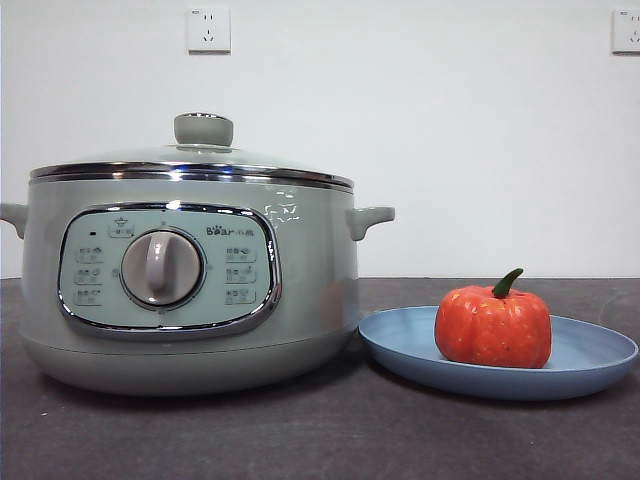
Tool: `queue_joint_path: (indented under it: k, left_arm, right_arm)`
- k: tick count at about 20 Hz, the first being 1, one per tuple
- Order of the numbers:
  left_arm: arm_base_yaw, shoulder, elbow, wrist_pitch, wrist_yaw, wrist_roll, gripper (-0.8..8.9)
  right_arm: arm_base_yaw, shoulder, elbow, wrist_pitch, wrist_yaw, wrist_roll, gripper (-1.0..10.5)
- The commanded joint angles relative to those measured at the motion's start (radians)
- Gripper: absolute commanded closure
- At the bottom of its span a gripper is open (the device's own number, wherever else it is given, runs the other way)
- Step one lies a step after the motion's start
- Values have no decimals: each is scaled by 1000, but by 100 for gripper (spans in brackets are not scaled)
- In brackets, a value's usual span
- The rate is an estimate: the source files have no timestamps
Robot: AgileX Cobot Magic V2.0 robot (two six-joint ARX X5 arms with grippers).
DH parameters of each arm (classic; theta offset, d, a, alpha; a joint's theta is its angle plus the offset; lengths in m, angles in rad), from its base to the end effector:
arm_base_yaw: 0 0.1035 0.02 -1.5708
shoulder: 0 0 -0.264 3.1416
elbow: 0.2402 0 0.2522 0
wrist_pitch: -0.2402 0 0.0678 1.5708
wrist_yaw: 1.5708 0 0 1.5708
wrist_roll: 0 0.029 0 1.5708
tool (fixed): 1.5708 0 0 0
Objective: Take the pumpkin out from the steamer,put the pumpkin in the blue plate,close the lid
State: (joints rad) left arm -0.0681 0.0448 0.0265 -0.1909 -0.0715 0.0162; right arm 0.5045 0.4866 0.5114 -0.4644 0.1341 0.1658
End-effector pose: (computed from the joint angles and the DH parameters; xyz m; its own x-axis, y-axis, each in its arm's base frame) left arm 0.0968 -0.0045 0.1507 0.9783 0.0049 -0.2071 0.0015 0.9995 0.0307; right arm 0.1046 0.0534 0.2519 0.8497 0.3164 -0.4218 -0.3065 0.9473 0.0932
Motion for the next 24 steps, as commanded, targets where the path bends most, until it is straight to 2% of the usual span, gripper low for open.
queue_joint_path:
  k: [1, 4, 20, 24]
  left_arm:
    - [2, -43, -15, -2, 10, -8, 817]
    - [3, -43, -15, -15, 45, -20, 817]
    - [3, -43, -15, -15, 47, -19, 817]
    - [3, -43, -15, -15, 47, -19, 817]
  right_arm:
    - [0, 0, -5, 6, 3, 9, 962]
    - [0, 0, -5, 6, 3, 10, 962]
    - [0, 0, -5, 6, 3, 9, 962]
    - [-25, -69, -8, 0, 2, -129, 962]
